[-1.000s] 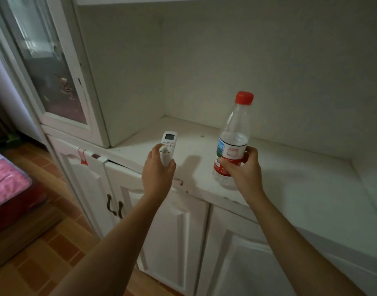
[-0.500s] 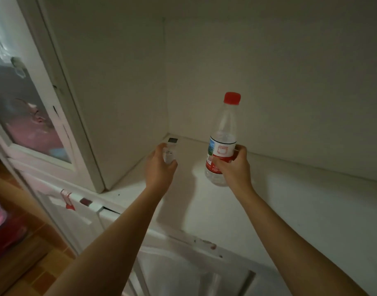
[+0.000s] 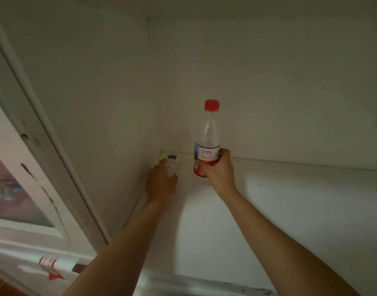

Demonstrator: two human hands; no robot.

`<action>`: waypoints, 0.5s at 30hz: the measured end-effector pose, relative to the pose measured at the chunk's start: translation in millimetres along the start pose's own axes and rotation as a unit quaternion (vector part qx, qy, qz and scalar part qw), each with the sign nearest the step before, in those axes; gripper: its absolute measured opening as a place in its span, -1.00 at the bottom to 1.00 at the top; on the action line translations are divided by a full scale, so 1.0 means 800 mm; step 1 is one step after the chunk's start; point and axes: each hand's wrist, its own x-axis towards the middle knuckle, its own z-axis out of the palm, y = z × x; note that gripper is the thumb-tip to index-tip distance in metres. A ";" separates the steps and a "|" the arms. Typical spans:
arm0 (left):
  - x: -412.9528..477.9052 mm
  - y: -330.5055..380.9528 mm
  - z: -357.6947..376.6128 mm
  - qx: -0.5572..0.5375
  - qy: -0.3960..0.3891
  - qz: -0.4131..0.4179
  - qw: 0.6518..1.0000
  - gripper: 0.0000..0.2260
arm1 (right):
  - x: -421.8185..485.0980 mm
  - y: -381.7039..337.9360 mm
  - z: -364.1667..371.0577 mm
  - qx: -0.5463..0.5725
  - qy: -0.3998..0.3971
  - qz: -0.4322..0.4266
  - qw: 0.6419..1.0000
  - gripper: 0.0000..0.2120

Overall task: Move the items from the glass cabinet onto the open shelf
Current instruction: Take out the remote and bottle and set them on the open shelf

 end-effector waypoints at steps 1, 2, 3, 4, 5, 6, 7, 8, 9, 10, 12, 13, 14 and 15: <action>0.004 -0.002 0.003 0.017 -0.001 0.000 1.000 -0.53 | 0.003 0.002 0.003 -0.001 0.002 -0.001 1.000 -0.52; 0.007 -0.003 0.004 0.034 0.000 0.001 0.999 -0.53 | 0.005 0.003 0.006 -0.001 0.002 -0.001 1.000 -0.52; 0.009 -0.004 0.006 0.052 0.005 0.006 0.999 -0.54 | 0.009 0.005 0.008 -0.001 0.003 -0.001 1.000 -0.52; 0.012 -0.005 0.007 0.071 0.010 0.014 0.997 -0.54 | 0.012 0.006 0.011 0.000 0.003 -0.002 1.000 -0.53; 0.014 -0.006 0.008 0.089 0.013 0.021 0.996 -0.54 | 0.015 0.007 0.013 0.003 0.002 -0.002 1.000 -0.54; 0.017 -0.007 0.009 0.104 0.014 0.024 0.994 -0.53 | 0.018 0.008 0.016 0.004 0.002 0.000 1.000 -0.55; 0.020 -0.008 0.010 0.116 0.016 0.023 0.993 -0.53 | 0.021 0.008 0.019 0.006 0.003 0.000 1.000 -0.54; 0.024 -0.008 0.010 0.121 0.018 0.021 0.992 -0.54 | 0.025 0.008 0.022 0.003 0.003 -0.002 1.000 -0.53; 0.027 -0.008 0.011 0.125 0.020 0.017 0.992 -0.54 | 0.028 0.009 0.025 -0.001 0.003 -0.003 1.000 -0.51; 0.028 -0.008 0.012 0.130 0.019 0.014 0.991 -0.55 | 0.032 0.010 0.028 -0.007 0.003 -0.004 1.000 -0.48; 0.031 -0.006 0.016 0.153 0.013 0.015 0.988 -0.55 | 0.040 0.016 0.035 -0.015 0.002 -0.004 1.000 -0.44; 0.032 -0.006 0.019 0.167 0.011 0.020 0.986 -0.56 | 0.044 0.019 0.037 -0.017 0.001 -0.001 1.000 -0.43; 0.035 -0.006 0.022 0.180 0.012 0.027 0.983 -0.57 | 0.048 0.021 0.039 -0.018 -0.003 -0.001 1.000 -0.42; 0.038 -0.005 0.024 0.187 0.014 0.031 0.982 -0.58 | 0.052 0.023 0.041 -0.021 -0.007 0.000 1.000 -0.42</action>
